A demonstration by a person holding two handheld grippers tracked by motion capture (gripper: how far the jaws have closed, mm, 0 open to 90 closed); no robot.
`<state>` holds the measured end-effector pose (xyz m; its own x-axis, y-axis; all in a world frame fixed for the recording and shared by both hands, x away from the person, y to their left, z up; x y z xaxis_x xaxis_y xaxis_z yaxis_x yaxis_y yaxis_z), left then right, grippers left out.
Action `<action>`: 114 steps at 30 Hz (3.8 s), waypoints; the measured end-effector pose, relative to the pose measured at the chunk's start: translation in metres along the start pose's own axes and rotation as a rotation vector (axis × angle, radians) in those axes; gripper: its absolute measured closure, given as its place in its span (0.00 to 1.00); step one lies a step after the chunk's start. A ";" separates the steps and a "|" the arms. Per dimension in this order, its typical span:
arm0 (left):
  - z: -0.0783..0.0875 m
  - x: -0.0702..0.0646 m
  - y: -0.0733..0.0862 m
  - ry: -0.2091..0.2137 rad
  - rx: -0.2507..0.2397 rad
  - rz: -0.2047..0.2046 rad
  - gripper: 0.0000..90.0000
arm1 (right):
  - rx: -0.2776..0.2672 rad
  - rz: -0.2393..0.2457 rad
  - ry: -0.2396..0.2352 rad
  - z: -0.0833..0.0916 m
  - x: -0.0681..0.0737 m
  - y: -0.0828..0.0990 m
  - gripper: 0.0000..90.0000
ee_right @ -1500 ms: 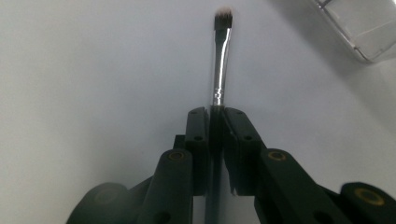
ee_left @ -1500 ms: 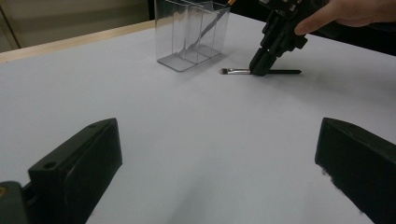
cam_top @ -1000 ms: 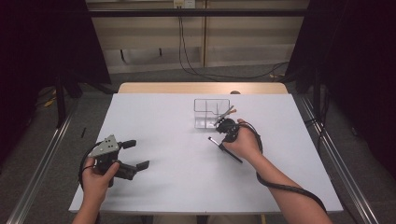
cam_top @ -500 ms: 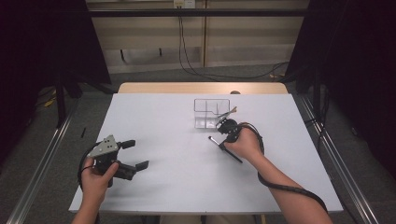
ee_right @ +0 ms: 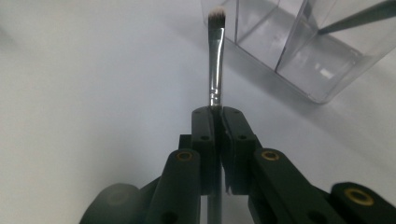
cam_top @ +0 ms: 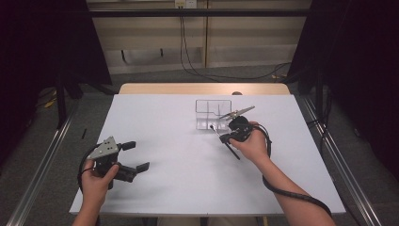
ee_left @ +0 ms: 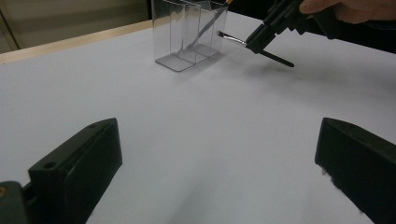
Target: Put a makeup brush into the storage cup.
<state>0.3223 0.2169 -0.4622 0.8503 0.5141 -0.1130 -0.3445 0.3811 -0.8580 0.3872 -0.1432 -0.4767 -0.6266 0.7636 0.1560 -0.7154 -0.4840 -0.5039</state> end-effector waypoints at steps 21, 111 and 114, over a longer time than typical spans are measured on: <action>-0.003 0.001 -0.002 0.006 -0.004 -0.004 0.01 | -0.395 -0.085 -0.049 0.031 -0.003 -0.002 0.94; 0.001 0.004 0.003 0.003 -0.006 0.016 0.01 | -0.810 -0.104 0.065 0.055 -0.032 -0.057 0.94; 0.001 0.005 0.004 0.002 -0.003 0.013 0.01 | -0.816 -0.108 0.072 0.054 -0.033 -0.059 0.94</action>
<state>0.3247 0.2213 -0.4655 0.8466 0.5172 -0.1255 -0.3543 0.3717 -0.8581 0.4332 -0.1634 -0.4060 -0.5264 0.8269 0.1980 -0.3035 0.0348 -0.9522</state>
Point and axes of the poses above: each handheld gripper's, and its own axes: z roughly backward along the jaws, y roughly out of its underside, x roughly to its left, the point moved 5 cm from there along -z, roughly forward along the jaws, and after that the axes turned 8 degrees about x, right-handed, at the moved point
